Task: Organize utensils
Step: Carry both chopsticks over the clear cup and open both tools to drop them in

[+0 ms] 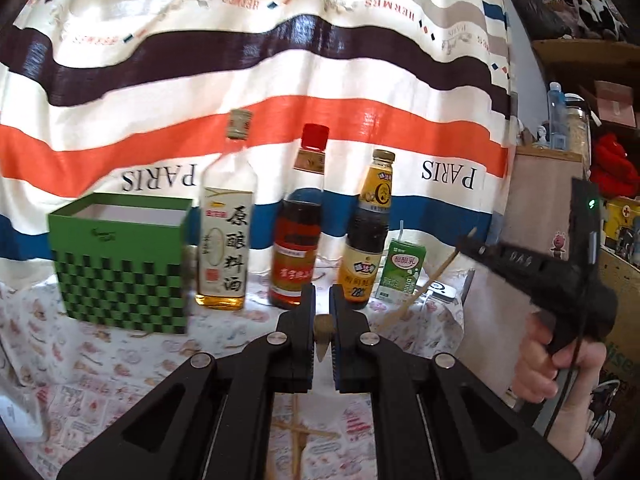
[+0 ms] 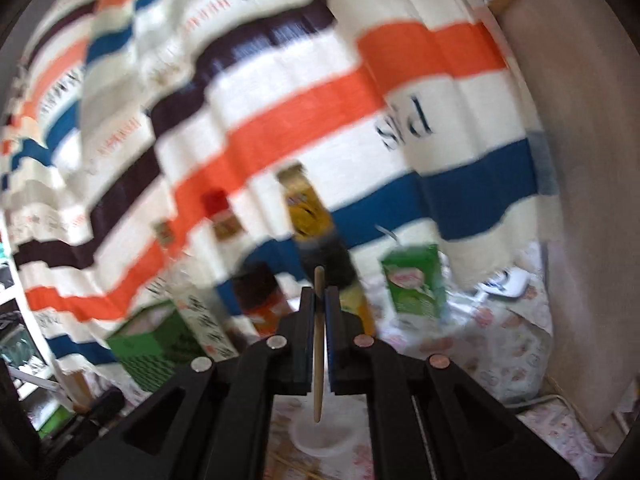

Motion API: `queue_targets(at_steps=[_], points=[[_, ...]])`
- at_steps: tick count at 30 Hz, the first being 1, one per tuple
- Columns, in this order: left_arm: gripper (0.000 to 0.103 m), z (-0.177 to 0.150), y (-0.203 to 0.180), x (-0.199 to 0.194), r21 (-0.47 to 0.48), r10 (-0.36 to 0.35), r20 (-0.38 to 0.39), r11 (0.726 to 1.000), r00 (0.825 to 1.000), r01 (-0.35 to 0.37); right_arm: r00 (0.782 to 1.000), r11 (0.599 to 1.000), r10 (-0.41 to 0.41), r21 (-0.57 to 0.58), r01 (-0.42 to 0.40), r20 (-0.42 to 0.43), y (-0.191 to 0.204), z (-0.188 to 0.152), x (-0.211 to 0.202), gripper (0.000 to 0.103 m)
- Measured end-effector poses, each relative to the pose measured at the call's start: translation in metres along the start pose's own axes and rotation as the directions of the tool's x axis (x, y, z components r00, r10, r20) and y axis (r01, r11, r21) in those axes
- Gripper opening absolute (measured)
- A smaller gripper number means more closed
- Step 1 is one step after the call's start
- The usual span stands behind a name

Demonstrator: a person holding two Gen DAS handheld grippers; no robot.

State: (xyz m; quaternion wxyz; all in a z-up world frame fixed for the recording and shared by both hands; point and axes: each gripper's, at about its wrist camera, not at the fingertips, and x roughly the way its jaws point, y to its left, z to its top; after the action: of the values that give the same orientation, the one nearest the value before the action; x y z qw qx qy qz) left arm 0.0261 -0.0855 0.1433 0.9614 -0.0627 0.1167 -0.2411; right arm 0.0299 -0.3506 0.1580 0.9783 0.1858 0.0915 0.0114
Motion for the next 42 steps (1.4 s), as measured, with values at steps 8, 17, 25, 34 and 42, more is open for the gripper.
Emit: queue_targets(at_steps=[8,17,25,34,42], points=[[0.005,-0.018,0.011,0.06,-0.058,0.004,-0.141,0.998,0.99,-0.012,0.985,0.999,0.023,0.048,-0.015,-0.17,-0.018,-0.012,0.04,0.004],[0.005,-0.03,0.026,0.106,-0.092,0.006,-0.276,0.995,0.961,-0.032,0.96,0.997,0.004,0.079,0.019,-0.281,-0.031,-0.026,0.069,0.005],[0.009,-0.037,0.047,0.123,-0.145,0.055,-0.286,0.984,0.957,-0.1,0.944,0.995,-0.019,0.086,0.05,-0.33,-0.036,-0.029,0.077,0.006],[0.054,-0.024,0.053,0.084,-0.068,0.202,-0.132,0.975,0.97,-0.212,0.947,0.999,-0.032,0.02,0.04,-0.318,-0.021,-0.025,0.066,0.064],[0.075,-0.017,0.065,0.032,-0.062,0.271,-0.037,0.96,0.962,-0.273,0.962,0.998,-0.023,-0.06,0.007,-0.272,0.005,-0.02,0.044,0.075]])
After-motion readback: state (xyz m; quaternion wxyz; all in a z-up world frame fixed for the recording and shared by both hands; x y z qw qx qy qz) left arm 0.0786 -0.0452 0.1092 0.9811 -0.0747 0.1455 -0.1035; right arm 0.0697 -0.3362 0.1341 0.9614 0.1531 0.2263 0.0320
